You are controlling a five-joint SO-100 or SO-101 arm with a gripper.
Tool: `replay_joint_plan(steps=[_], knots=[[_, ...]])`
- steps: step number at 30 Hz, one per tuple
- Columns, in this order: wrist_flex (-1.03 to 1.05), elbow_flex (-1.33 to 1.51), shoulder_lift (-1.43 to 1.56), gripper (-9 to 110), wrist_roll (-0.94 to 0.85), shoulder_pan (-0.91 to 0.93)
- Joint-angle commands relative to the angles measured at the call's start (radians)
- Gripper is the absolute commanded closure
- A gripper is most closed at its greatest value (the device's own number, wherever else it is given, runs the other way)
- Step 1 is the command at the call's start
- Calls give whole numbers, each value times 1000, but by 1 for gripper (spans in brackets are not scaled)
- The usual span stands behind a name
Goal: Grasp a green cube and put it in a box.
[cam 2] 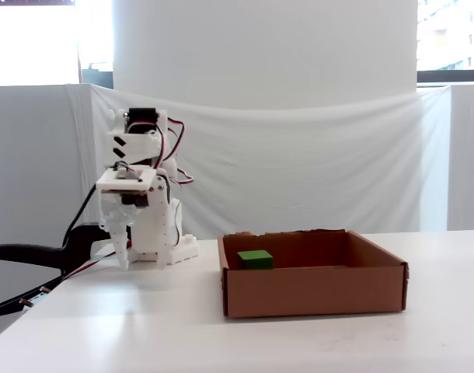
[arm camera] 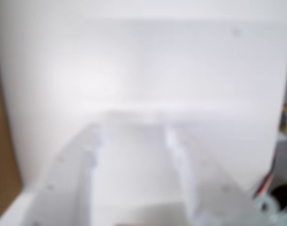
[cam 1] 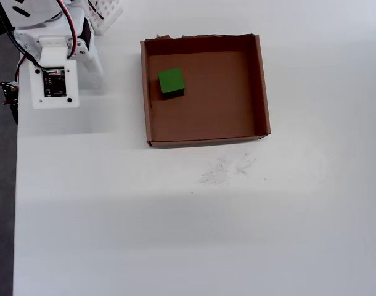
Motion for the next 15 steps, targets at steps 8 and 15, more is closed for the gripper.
replay_joint_plan(steps=[8, 15], knots=[[-2, 3, 9, 83, -17, 5], [5, 3, 9, 83, -12, -12]])
